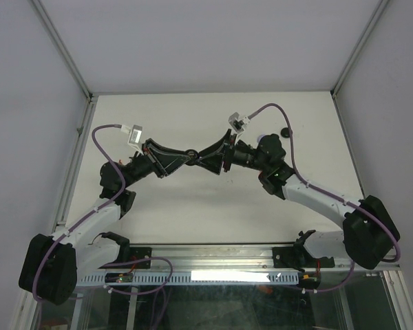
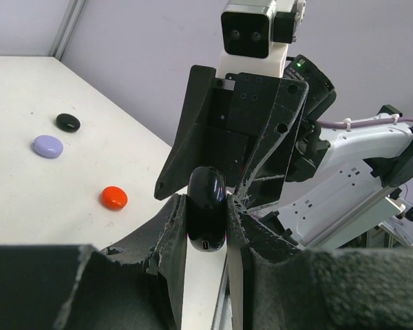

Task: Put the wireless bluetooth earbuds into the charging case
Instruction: Pick up the charging case at the center of the board.

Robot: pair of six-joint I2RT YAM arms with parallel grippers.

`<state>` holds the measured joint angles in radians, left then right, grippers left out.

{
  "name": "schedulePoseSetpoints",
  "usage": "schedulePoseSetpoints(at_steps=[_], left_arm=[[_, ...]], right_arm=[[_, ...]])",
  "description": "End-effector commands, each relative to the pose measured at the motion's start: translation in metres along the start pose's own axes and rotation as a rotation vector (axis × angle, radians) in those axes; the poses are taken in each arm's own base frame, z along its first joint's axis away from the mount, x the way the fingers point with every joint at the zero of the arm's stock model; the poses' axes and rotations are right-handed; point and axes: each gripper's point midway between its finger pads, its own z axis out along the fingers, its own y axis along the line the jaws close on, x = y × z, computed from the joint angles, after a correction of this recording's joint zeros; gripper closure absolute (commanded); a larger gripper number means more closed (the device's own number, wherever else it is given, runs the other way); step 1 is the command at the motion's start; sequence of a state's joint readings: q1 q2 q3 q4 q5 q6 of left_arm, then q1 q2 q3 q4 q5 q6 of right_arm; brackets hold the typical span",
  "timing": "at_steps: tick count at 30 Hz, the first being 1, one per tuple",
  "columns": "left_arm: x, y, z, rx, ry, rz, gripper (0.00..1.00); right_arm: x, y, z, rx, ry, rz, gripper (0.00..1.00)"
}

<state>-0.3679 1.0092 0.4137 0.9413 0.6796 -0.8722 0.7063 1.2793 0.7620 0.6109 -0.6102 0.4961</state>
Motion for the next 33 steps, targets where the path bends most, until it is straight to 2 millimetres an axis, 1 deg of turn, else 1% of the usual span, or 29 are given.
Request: schedulePoseSetpoints(at_steps=[1, 3, 5, 8, 13, 16, 18, 19, 21, 24, 27, 29, 30, 33], left_arm=[[-0.012, -0.018, 0.001, 0.06, -0.056, 0.042, 1.0], [-0.012, -0.019, -0.001, 0.06, -0.066, 0.043, 1.0], [-0.012, -0.019, -0.001, 0.056, -0.071, 0.047, 1.0], [-0.013, -0.018, 0.0, 0.056, -0.071, 0.054, 1.0], [-0.014, -0.02, 0.0, 0.064, -0.074, 0.055, 1.0], [-0.013, -0.02, 0.001, 0.068, -0.067, 0.05, 1.0], [-0.011, -0.02, -0.001, 0.069, -0.061, 0.053, 1.0], [-0.011, -0.02, -0.001, 0.063, -0.059, 0.058, 0.96], [-0.012, -0.019, 0.0, 0.048, -0.05, 0.076, 0.92], [-0.014, -0.017, 0.0, 0.011, -0.026, 0.107, 0.79], [-0.012, -0.019, -0.001, 0.005, 0.003, 0.139, 0.64], [-0.009, -0.02, -0.001, 0.01, 0.046, 0.16, 0.56], [-0.009, -0.021, 0.0, 0.014, 0.072, 0.174, 0.53], [-0.005, -0.027, 0.001, 0.043, 0.161, 0.222, 0.49]], right_arm=[[-0.029, 0.024, 0.005, -0.114, -0.079, -0.057, 0.46], [-0.029, 0.025, 0.006, -0.129, -0.081, -0.055, 0.49], [-0.029, 0.031, 0.007, -0.161, -0.069, -0.054, 0.54], [-0.029, 0.037, 0.009, -0.194, -0.059, -0.057, 0.58], [-0.026, 0.039, 0.012, -0.214, -0.048, -0.055, 0.67], [-0.026, 0.045, 0.011, -0.247, -0.044, -0.071, 0.76], [-0.026, 0.049, 0.009, -0.265, -0.04, -0.088, 0.85], [-0.026, 0.05, 0.009, -0.272, -0.033, -0.098, 0.91], [-0.026, 0.051, 0.007, -0.272, -0.011, -0.128, 0.99], [-0.024, 0.047, 0.004, -0.25, 0.045, -0.141, 1.0], [-0.024, 0.045, 0.001, -0.216, 0.088, -0.094, 1.0], [-0.023, 0.042, -0.001, -0.186, 0.126, -0.051, 1.0], [-0.017, 0.042, -0.004, -0.237, 0.164, -0.192, 1.0], [-0.013, 0.04, -0.009, -0.234, 0.244, -0.229, 1.0]])
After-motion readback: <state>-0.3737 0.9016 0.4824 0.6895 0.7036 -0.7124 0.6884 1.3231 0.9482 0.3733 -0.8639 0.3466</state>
